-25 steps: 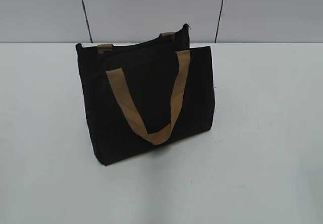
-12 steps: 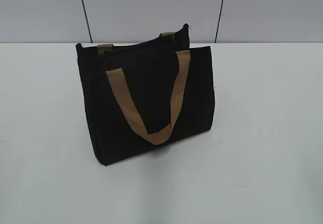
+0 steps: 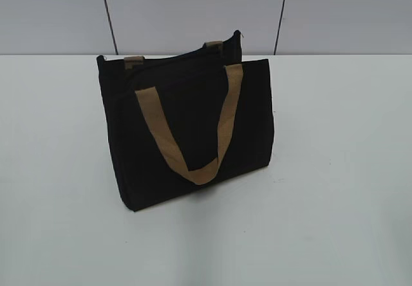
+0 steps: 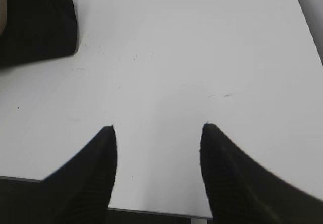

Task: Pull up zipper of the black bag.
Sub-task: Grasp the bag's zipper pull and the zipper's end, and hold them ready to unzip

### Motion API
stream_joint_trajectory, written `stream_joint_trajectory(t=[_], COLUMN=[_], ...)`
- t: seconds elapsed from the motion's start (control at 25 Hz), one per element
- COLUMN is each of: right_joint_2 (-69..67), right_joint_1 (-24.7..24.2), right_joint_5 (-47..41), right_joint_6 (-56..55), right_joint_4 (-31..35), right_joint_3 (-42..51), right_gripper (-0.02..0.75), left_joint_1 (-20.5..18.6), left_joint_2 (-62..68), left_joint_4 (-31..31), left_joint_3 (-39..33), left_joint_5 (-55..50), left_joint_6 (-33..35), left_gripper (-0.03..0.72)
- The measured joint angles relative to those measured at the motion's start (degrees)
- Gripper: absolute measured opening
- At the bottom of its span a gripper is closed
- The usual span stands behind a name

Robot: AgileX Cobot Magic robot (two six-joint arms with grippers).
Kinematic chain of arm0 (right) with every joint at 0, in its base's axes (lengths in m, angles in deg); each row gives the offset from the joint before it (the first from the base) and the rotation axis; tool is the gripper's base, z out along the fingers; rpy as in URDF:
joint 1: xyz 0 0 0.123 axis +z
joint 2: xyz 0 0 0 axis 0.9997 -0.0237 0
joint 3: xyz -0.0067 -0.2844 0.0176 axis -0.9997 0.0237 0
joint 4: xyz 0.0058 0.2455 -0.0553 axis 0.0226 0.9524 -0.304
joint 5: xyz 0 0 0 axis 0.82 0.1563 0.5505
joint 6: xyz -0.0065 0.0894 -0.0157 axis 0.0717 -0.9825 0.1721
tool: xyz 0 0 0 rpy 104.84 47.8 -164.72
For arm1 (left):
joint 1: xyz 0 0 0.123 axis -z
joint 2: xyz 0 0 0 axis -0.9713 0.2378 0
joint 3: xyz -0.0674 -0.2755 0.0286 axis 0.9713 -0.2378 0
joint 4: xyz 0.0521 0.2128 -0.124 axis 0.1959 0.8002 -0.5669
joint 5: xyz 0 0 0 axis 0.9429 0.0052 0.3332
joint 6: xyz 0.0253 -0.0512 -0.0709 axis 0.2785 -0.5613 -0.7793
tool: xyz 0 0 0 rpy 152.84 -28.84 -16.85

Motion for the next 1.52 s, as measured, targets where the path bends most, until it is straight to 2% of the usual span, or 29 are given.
stream_joint_trajectory(t=[0.8, 0.92, 1.08, 1.16, 1.28, 1.52], right_joint_2=[0.0, 0.0, 0.0, 0.0, 0.0, -5.3], right_joint_1=[0.0, 0.0, 0.0, 0.0, 0.0, 0.0], right_joint_5=[0.0, 0.0, 0.0, 0.0, 0.2, 3.3], right_joint_6=[0.0, 0.0, 0.0, 0.0, 0.0, 0.7], right_joint_4=[0.0, 0.0, 0.0, 0.0, 0.3, 0.9], right_joint_3=[0.0, 0.0, 0.0, 0.0, 0.0, -2.8], right_gripper=[0.417, 0.417, 0.417, 0.417, 0.417, 0.417], left_joint_1=[0.0, 0.0, 0.0, 0.0, 0.0, 0.0], left_joint_2=[0.0, 0.0, 0.0, 0.0, 0.0, 1.1], left_joint_4=[0.0, 0.0, 0.0, 0.0, 0.0, -0.1], left_joint_3=[0.0, 0.0, 0.0, 0.0, 0.0, 0.3], left_joint_5=[0.0, 0.0, 0.0, 0.0, 0.0, 0.9], left_joint_6=[0.0, 0.0, 0.0, 0.0, 0.0, 0.0], left_gripper=[0.251, 0.300, 0.477, 0.528, 0.540, 0.514])
